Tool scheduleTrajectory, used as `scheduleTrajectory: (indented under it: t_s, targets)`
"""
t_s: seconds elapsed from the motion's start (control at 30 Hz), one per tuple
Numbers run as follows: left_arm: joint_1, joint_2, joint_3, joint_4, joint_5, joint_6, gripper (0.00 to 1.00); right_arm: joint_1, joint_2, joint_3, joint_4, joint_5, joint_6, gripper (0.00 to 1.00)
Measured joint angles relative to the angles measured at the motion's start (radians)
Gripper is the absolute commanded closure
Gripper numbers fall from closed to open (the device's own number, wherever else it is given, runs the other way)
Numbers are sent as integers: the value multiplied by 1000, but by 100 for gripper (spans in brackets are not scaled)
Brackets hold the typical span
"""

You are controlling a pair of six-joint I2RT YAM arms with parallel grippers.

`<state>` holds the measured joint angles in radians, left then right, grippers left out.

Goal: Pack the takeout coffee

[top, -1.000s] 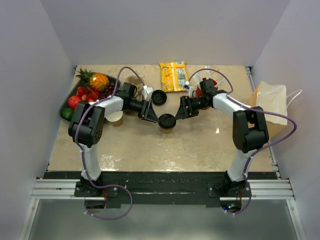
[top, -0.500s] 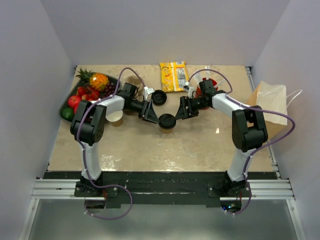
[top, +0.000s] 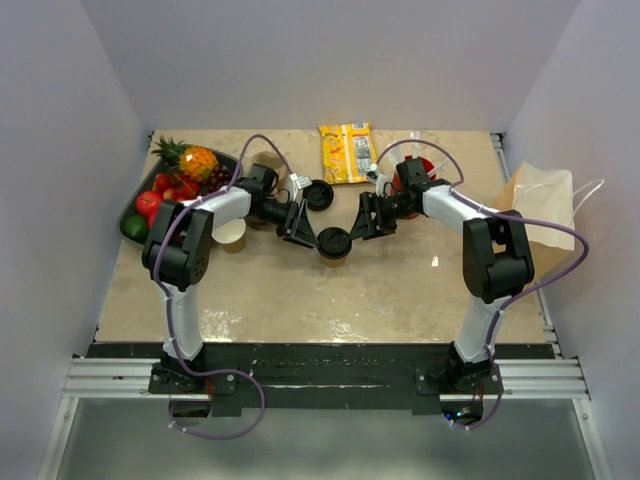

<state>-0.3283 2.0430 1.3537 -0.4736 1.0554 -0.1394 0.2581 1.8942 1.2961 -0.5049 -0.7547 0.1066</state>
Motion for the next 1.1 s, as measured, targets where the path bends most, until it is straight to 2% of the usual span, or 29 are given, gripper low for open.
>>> scheduleTrajectory:
  t_s: [0.1, 0.23, 0.53, 0.63, 0.87, 1.1]
  targets:
    - [-2, 3, 13, -23, -10, 0, 51, 2, 9, 12, -13, 0, 3, 36]
    - [-6, 6, 32, -48, -8, 26, 44, 3, 11, 23, -25, -5, -5, 36]
    - [-21, -25, 47, -58, -24, 185, 36, 26, -23, 63, -26, 48, -93, 30]
    - [-14, -25, 97, -91, -32, 223, 27, 26, -53, 74, -27, 64, -116, 29]
    - [43, -50, 166, -119, -35, 262, 28, 29, -158, 83, -24, 83, -145, 28]
    - [51, -66, 166, -89, -39, 229, 29, 31, -146, 86, -2, 87, -146, 29]
